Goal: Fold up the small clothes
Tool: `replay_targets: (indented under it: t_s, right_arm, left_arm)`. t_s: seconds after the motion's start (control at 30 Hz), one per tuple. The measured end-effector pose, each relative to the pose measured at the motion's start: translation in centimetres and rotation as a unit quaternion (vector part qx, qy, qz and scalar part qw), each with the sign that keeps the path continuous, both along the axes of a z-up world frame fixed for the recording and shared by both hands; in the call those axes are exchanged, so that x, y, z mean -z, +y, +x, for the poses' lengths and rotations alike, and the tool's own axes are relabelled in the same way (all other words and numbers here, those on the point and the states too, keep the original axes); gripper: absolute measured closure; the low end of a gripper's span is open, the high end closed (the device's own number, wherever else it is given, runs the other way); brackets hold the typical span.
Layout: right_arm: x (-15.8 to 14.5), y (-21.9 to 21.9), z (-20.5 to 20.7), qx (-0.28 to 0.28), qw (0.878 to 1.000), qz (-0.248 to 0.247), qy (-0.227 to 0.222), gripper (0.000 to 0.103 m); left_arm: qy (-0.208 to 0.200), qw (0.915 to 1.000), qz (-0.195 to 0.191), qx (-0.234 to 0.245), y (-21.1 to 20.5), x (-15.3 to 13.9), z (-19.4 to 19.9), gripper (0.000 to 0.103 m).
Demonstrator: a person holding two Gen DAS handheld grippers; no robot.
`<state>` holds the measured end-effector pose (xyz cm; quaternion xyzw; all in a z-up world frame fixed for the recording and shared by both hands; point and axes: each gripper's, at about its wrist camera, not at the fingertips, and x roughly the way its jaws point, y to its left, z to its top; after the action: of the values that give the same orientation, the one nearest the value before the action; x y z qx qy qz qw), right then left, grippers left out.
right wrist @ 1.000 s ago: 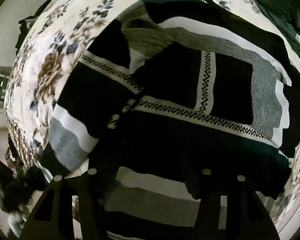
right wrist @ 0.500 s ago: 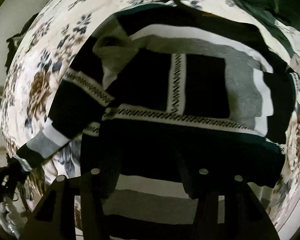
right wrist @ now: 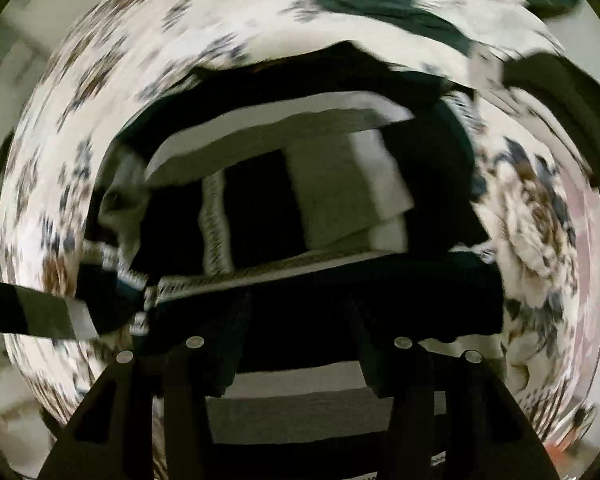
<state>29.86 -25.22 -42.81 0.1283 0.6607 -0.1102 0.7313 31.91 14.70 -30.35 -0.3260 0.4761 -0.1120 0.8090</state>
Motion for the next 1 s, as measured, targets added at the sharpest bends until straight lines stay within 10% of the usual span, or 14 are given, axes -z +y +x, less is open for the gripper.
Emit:
replay_targets:
  t_s: [0.3, 0.5, 0.57, 0.63, 0.83, 1.0]
  right_arm:
    - [1.2, -10.7, -0.3, 0.056, 0.998, 0.020, -0.023, 0.052]
    - [1.3, -17.4, -2.2, 0.062, 0.998, 0.029, 0.001, 0.052]
    - [0.8, -19.0, -2.6, 0.064, 0.997, 0.040, 0.000, 0.051]
    - [0.2, -20.2, -2.6, 0.064, 0.997, 0.050, -0.003, 0.047]
    - [-1.3, -20.1, 0.1, 0.055, 0.994, 0.087, -0.025, 0.046]
    - [-1.3, -17.5, 4.8, 0.039, 0.991, 0.121, -0.050, 0.046]
  left_arm:
    - [0.015, 0.9790, 0.011, 0.203, -26.9, 4.3, 5.3, 0.095]
    - [0.082, 0.9678, 0.075, 0.226, -36.4, 10.6, 5.4, 0.090]
    - [0.084, 0.9654, 0.111, 0.220, -36.9, 11.4, 5.5, 0.069]
    - [0.082, 0.9669, 0.127, 0.206, -36.5, 11.6, 5.8, 0.017]
    - [0.039, 0.9724, 0.178, 0.146, -30.1, 9.7, 5.5, 0.015]
    - [0.057, 0.9607, 0.259, 0.081, -20.8, 10.1, 1.2, 0.015]
